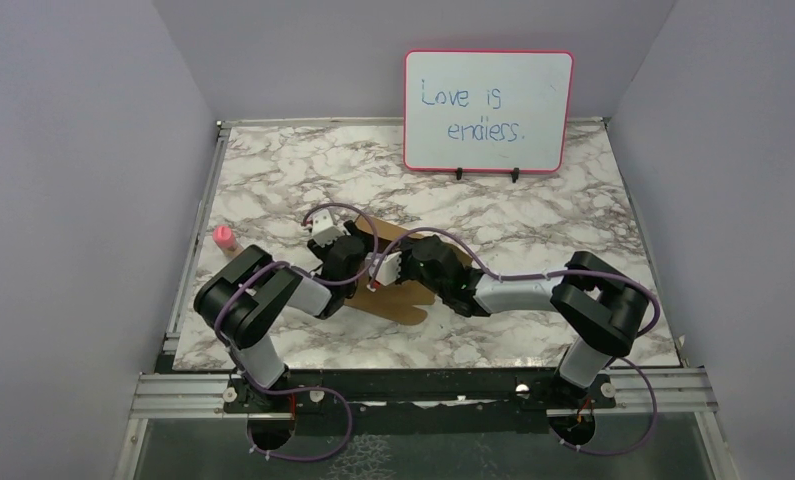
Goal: Fold the paper box
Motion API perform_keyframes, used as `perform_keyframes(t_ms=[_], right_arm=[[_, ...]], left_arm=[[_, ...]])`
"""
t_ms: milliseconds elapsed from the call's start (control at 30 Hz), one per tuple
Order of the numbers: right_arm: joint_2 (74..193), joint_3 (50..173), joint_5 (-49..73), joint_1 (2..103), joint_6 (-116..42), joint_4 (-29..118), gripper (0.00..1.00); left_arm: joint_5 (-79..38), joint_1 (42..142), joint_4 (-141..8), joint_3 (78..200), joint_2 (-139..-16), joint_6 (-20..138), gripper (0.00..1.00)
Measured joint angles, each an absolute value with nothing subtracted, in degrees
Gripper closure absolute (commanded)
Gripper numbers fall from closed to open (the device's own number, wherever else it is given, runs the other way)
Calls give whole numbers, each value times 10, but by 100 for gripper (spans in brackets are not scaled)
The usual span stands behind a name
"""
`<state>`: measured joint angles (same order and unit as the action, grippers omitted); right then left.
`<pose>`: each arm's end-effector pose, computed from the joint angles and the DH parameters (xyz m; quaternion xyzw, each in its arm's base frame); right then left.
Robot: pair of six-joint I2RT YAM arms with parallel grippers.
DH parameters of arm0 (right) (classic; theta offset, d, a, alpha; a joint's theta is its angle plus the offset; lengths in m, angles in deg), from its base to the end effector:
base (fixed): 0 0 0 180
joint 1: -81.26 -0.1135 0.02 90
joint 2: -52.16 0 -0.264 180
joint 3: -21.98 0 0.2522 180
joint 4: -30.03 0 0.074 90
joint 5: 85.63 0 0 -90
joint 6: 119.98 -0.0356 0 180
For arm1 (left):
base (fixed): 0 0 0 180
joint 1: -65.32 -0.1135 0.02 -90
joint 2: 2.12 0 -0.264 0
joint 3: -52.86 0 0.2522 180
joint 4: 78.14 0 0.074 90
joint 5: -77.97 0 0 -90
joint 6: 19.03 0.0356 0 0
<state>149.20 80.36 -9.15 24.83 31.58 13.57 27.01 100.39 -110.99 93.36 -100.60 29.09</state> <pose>0.2004 0.2869 0.1769 -0.6727 0.4808 -0.1224 0.5489 0.2459 -0.1452 0.1176 -0.2261 0.7834 -0.0937 0.5712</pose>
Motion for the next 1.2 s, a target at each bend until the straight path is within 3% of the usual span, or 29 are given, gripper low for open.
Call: perform_keyframes(t_ms=[567, 833, 1000, 1200], right_arm=[[1492, 803, -91, 242, 320, 137, 99], [1492, 803, -91, 242, 320, 137, 99], [1492, 803, -90, 242, 320, 137, 99], [1492, 804, -90, 242, 330, 144, 99]], left_arm=[[151, 997, -1068, 820, -842, 312, 17], [103, 951, -1074, 856, -891, 351, 19], [62, 927, -1135, 851, -918, 376, 26], [8, 907, -1249, 846, -984, 393, 43]])
